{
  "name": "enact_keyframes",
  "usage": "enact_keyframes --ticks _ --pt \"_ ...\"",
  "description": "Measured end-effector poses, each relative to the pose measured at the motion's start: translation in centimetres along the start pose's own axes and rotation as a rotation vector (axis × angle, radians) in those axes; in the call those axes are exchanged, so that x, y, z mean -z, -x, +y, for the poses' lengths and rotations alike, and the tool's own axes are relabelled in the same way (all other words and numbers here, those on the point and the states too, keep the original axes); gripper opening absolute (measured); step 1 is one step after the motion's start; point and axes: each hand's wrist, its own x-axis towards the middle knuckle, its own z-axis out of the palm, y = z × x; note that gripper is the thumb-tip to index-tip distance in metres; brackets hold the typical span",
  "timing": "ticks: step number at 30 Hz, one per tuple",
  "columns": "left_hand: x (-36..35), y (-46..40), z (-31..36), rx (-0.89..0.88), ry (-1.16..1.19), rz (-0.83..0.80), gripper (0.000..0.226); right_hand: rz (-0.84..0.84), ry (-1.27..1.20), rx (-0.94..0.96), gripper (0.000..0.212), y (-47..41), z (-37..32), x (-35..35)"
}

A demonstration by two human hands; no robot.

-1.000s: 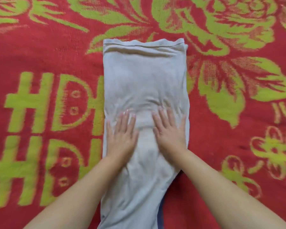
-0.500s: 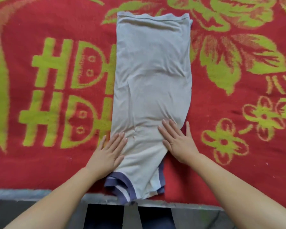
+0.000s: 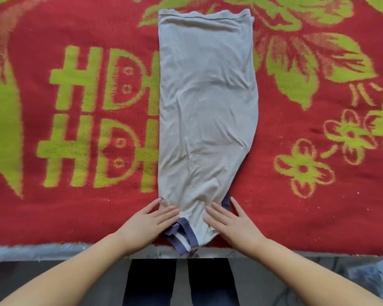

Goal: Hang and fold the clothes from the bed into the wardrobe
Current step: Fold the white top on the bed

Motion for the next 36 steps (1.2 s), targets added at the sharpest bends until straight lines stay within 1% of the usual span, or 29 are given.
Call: enact_keyframes --ticks 1,2,3,5,6,8,10,12,13,14,15,16,17,18,19,20,21,22,23,24,26,28,29,30,32,33,34,35,36 --pt "0.4 -0.2 0.1 0.026 0.044 0.029 0.046 0.047 -0.074 -0.016 0.034 -0.1 -0.2 0.1" --pt "1.2 -0.6 0.1 0.081 0.148 0.021 0.042 0.053 -0.187 -0.037 0.03 -0.1 -0.5 0.4" --pt "2.0 -1.2 0.1 0.16 0.313 0.005 0.038 0.022 -0.329 -0.081 0.029 -0.2 -0.6 1.2" --pt "4.1 -2.3 -0.7 0.403 0.688 -0.081 0.03 -0.092 -0.593 -0.201 0.024 -0.3 0.2 3.1" --pt "5.3 -3.1 -1.8 0.482 0.817 -0.083 0.026 -0.099 -0.688 -0.252 0.02 -0.6 1.2 4.3" --pt "7.7 -4.6 -5.1 0.54 0.98 0.009 0.022 0.016 -0.822 -0.365 0.012 -2.2 4.0 7.3" --pt "10.1 -6.7 -9.0 0.595 1.133 0.056 0.019 0.168 -0.868 -0.477 0.016 -5.0 7.6 10.3" --pt "11.5 -9.1 -12.6 0.728 1.206 0.15 0.022 0.266 -0.931 -0.602 0.009 -8.5 10.9 12.0" --pt "11.9 -10.5 -14.1 0.819 1.189 0.246 0.023 0.33 -0.978 -0.691 0.014 -10.3 12.6 12.6" --pt "12.2 -11.9 -15.3 0.919 1.098 0.35 0.028 0.415 -1.004 -0.791 0.024 -11.9 13.9 13.0" --pt "12.3 -13.2 -15.9 1.011 0.932 0.446 0.037 0.513 -0.973 -0.876 0.032 -13.2 14.7 13.4" --pt "12.2 -14.1 -16.0 1.06 0.732 0.534 0.045 0.601 -0.887 -0.917 0.037 -14.4 15.0 13.4" --pt "12.0 -14.8 -15.6 1.031 0.542 0.606 0.05 0.661 -0.779 -0.9 0.04 -15.2 14.7 13.3" --pt "11.4 -15.3 -14.6 0.942 0.398 0.614 0.052 0.675 -0.673 -0.833 0.043 -15.7 13.7 12.8" --pt "10.5 -15.5 -13.0 0.806 0.284 0.562 0.054 0.627 -0.551 -0.733 0.046 -15.9 11.9 11.9" --pt "9.2 -15.6 -11.3 0.668 0.182 0.458 0.056 0.546 -0.403 -0.622 0.049 -15.8 10.0 10.6" --pt "7.7 -15.4 -9.7 0.57 0.099 0.317 0.06 0.436 -0.246 -0.512 0.051 -15.3 8.2 9.1" --pt "6.2 -15.0 -8.4 0.531 0.057 0.189 0.064 0.322 -0.106 -0.416 0.052 -14.5 7.2 7.6" --pt "5.1 -14.4 -7.7 0.54 0.049 0.109 0.066 0.194 -0.055 -0.367 0.051 -13.5 7.0 6.3" --pt "4.2 -14.1 -7.9 0.574 0.058 0.084 0.068 0.121 -0.053 -0.377 0.051 -12.8 7.8 5.3" --pt "3.3 -13.2 -8.9 0.608 0.05 0.101 0.069 0.109 -0.068 -0.475 0.052 -11.8 10.3 4.3" --pt "3.1 -12.1 -10.1 0.58 0.009 0.095 0.073 0.071 -0.042 -0.576 0.056 -11.2 12.3 4.7" --pt "3.1 -11.4 -10.4 0.54 -0.005 0.089 0.076 0.067 -0.044 -0.57 0.06 -10.9 12.5 5.0" --pt "2.9 -10.4 -10.4 0.475 -0.023 0.079 0.08 0.085 -0.05 -0.49 0.065 -10.4 12.4 5.0" --pt "2.9 -9.1 -9.7 0.334 -0.064 0.033 0.083 0.077 0.026 -0.223 0.075 -9.1 11.5 5.1" --pt "3.2 -8.9 -9.3 0.306 -0.055 -0.001 0.083 0.034 0.072 -0.134 0.083 -8.7 11.0 5.2" --pt "3.4 -9.1 -8.8 0.315 -0.041 -0.025 0.081 -0.011 0.089 -0.124 0.091 -8.7 10.7 5.1" --pt "3.7 -9.6 -8.2 0.354 -0.043 -0.045 0.074 -0.076 0.082 -0.189 0.096 -9.0 10.4 5.0" --pt "4.1 -10.2 -7.8 0.404 -0.044 -0.049 0.066 -0.12 0.064 -0.271 0.096 -9.6 10.0 4.8"
